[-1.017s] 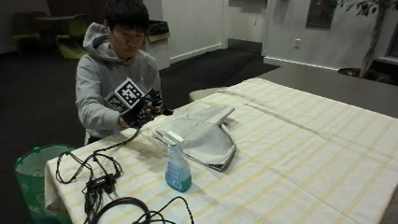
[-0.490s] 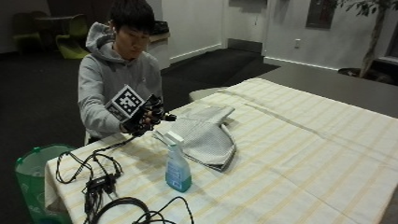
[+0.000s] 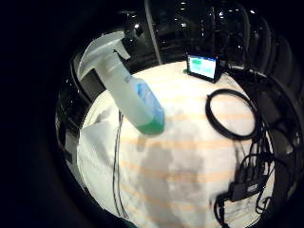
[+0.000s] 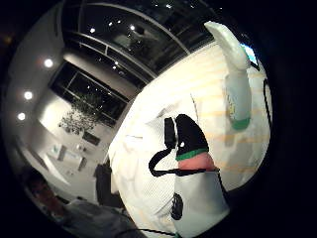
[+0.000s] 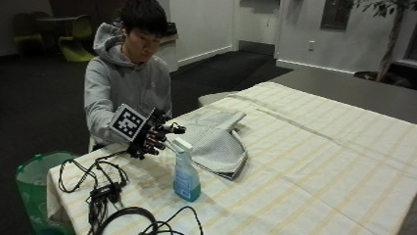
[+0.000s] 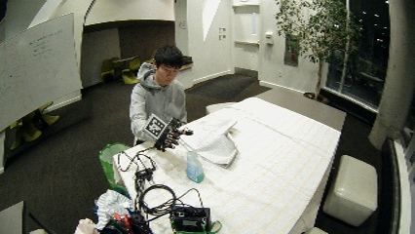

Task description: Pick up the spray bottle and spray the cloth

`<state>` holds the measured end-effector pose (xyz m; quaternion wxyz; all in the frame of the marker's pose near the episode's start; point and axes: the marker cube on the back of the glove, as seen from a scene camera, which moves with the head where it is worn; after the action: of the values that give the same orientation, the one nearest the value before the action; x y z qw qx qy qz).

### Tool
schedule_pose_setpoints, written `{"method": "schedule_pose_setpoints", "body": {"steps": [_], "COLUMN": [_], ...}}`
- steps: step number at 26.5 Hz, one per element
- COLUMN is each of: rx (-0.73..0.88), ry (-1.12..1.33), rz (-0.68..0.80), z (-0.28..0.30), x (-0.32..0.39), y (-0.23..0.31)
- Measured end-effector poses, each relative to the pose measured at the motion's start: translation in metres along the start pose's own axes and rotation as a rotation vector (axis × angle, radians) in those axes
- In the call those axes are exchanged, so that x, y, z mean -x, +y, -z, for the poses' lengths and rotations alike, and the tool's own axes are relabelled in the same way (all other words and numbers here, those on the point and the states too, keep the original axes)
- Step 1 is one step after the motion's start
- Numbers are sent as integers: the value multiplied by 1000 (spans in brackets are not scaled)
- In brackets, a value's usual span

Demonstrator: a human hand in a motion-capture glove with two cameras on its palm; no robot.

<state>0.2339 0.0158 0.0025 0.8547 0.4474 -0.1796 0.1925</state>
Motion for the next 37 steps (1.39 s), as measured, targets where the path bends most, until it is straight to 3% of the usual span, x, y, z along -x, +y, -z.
{"method": "schedule_pose_setpoints", "body": {"steps": [6, 16, 23, 37], "rx": [23, -111, -81, -130], "ry": [-88, -251, -421, -588], "rz": [-69, -131, -293, -395], "z": [-8, -35, -48, -66], "x": [-9, -19, -24, -30], "y": [-12, -39, -44, -65]}}
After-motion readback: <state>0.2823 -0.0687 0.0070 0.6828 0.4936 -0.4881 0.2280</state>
